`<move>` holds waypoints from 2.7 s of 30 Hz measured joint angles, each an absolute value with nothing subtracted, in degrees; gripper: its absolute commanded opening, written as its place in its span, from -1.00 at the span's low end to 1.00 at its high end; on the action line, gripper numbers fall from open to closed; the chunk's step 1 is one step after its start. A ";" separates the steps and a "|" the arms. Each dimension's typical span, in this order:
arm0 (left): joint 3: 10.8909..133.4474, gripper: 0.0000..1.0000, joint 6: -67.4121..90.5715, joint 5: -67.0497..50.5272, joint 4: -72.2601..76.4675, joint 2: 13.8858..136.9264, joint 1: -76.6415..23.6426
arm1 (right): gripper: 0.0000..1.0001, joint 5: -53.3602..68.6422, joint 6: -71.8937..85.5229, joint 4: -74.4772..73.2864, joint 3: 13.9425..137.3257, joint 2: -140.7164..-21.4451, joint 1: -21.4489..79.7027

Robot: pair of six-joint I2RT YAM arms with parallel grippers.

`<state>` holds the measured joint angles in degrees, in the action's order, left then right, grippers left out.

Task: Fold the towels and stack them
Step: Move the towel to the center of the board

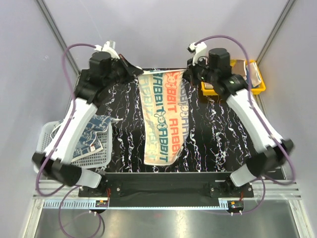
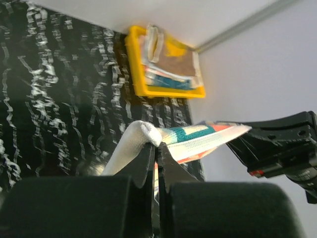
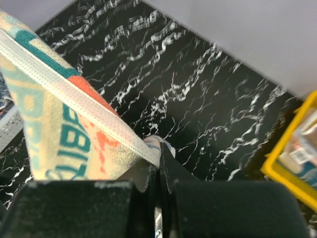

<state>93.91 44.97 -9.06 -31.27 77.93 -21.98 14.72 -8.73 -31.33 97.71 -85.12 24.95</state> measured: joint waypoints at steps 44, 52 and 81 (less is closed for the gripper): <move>94.54 -1.00 46.61 -8.67 -16.16 103.88 -7.66 | -0.83 28.49 8.05 -13.28 122.39 -128.92 19.77; 93.01 -1.00 46.59 -4.69 -19.03 103.31 -5.80 | -0.85 27.38 8.19 -12.78 124.40 -134.02 22.20; 90.37 -1.00 47.27 -4.03 -22.87 102.72 -5.13 | -1.00 1.98 1.37 -26.02 133.23 -133.75 26.04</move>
